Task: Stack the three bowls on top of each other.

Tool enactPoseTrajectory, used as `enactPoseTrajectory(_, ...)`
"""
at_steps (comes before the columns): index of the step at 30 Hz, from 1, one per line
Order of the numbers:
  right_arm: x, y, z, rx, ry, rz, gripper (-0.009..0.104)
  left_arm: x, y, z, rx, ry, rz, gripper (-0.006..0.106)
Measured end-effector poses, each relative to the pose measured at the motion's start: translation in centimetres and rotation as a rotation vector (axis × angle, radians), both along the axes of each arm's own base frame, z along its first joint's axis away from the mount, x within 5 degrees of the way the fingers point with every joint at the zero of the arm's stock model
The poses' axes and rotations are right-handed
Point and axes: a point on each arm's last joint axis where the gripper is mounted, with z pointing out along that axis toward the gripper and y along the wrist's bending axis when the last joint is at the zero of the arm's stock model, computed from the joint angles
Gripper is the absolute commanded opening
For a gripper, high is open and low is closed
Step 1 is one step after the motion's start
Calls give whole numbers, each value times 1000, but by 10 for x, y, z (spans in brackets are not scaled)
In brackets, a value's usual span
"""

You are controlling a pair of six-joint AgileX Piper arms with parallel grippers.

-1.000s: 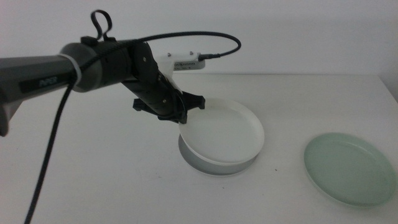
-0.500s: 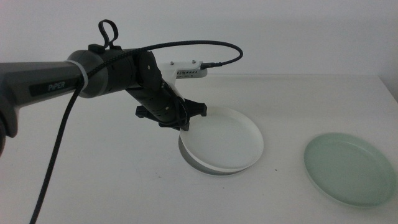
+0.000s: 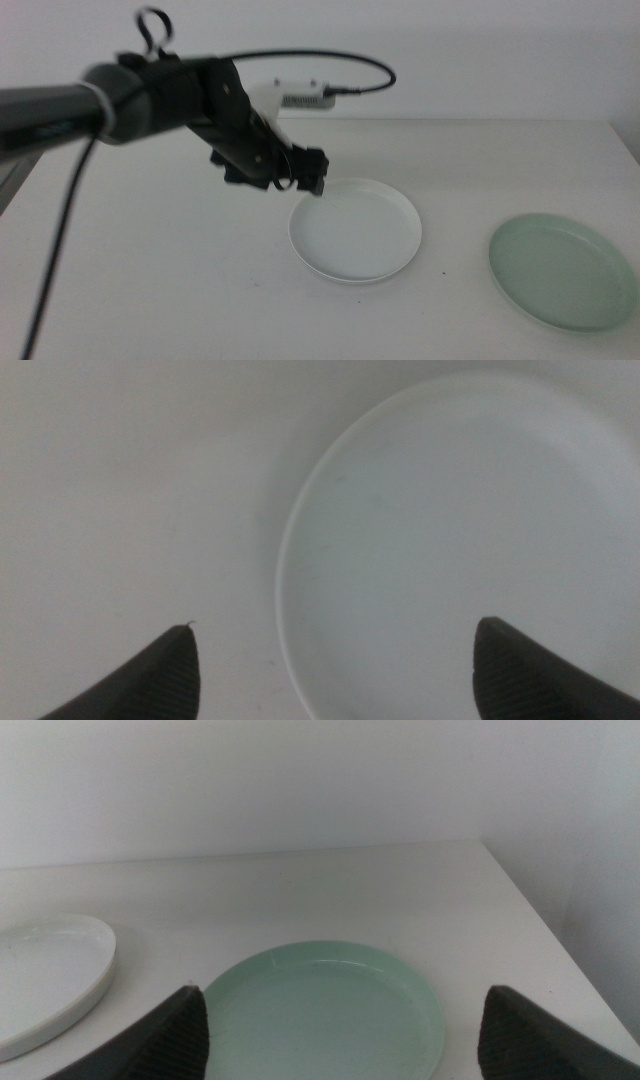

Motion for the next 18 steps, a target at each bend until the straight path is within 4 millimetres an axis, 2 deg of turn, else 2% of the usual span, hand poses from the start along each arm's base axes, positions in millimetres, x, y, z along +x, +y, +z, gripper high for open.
enactPoseTrajectory(2, 0, 0, 0, 0, 0, 0, 93, -8, 3, 26, -6, -54, -41, 94)
enactPoseTrajectory(5, 0, 0, 0, 0, 0, 0, 93, -29, 12, 75, -11, -169, -127, 94)
enactPoseTrajectory(8, 0, 0, 0, 0, 0, 0, 93, -59, 25, 126, -14, -290, -225, 94)
enactPoseTrajectory(10, 0, 0, 0, 0, 0, 0, 93, -86, 36, 159, -14, -371, -280, 94)
enactPoseTrajectory(13, 0, 0, 0, 0, 0, 0, 93, -123, 51, 195, -18, -445, -327, 94)
enactPoseTrajectory(15, 0, 0, 0, 0, 0, 0, 93, -148, 61, 211, -28, -488, -343, 94)
enactPoseTrajectory(18, 0, 0, 0, 0, 0, 0, 93, -185, 77, 224, -48, -548, -345, 94)
